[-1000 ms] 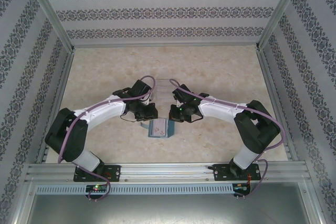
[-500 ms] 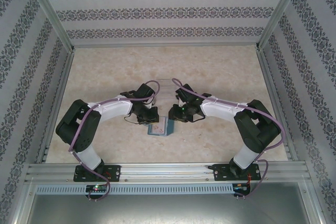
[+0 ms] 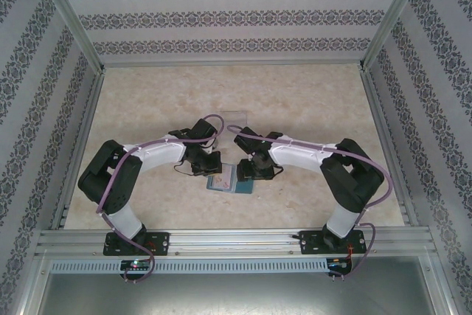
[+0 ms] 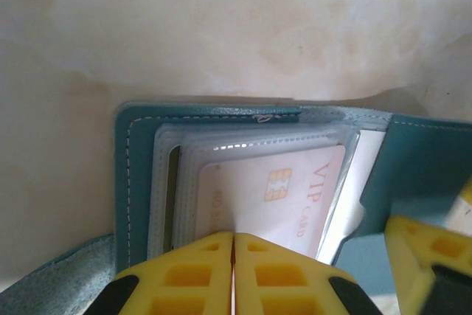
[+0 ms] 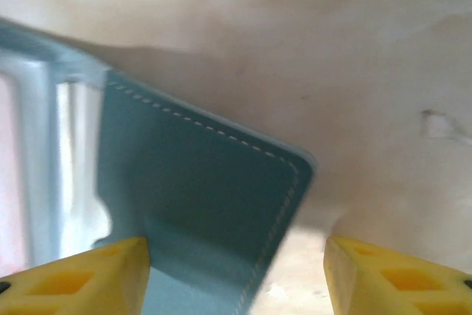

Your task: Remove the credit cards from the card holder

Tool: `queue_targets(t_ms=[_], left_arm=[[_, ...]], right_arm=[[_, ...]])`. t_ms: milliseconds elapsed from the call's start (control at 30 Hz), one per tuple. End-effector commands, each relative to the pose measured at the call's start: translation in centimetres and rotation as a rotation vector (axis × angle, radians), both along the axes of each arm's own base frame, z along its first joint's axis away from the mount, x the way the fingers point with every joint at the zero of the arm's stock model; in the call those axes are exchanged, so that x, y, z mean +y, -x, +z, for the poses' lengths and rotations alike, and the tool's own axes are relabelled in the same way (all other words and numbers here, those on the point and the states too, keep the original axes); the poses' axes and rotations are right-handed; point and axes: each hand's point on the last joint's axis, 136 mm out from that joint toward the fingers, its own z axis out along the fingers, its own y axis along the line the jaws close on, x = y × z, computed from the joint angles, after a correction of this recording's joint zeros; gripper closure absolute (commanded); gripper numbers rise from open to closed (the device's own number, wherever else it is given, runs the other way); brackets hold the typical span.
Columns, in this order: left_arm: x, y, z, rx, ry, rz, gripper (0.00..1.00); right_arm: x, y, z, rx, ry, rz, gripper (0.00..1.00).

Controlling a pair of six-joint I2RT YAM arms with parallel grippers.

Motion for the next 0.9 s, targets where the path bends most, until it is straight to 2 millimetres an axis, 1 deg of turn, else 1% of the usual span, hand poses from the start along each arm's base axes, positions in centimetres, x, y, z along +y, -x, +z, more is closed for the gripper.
queue_targets(t_ms=[0,133,267,333,467,567,667,800,867], left_arm=[[0.7,0.8,-0.9,0.010,-0.048,-0.018,0.92],[0.2,0.8,-0.6,0.011,-0.020,-0.019,0.92],[-0.2,0.8,-0.3,0.012,0.009,-0.008,0.92],[0.0,0.8,-0.5,0.013,0.001,-0.007,0.92],[0.0,0.9,-0.8,0.019,-0.003,-0.009,0.92],[0.1,0.9,-0.8,0.018,-0.007,-0.012,0.92],[0.0,0.8,-0.8,0.016,-0.007,-0.010,0.92],[0.0,0.9,-0.9,0.016,-0.005,-0.012,0.93],[0.0,0.8,-0.8,0.014,-0.004,-0.014,0.93]], right_arm=[[-2.6,-1.0,-0.1,-0.049,0.171,0.033,0.34],[-2.7,-2.2,0.0,-0.090,0.213,0.067,0.30],[-2.6,-2.9,0.3,-0.106,0.210,0.078,0.31],[-2.4,-2.7,0.9,-0.109,0.187,0.071,0.31],[-1.1,-2.2,3.4,-0.126,0.045,0.039,0.33],[-0.1,-1.9,5.5,-0.141,-0.064,0.005,0.39],[0.9,-1.7,7.1,-0.143,-0.160,-0.021,0.48],[3.6,-1.4,9.3,-0.126,-0.333,-0.037,0.63],[5.1,-1.4,10.0,-0.108,-0.424,-0.043,0.67]])
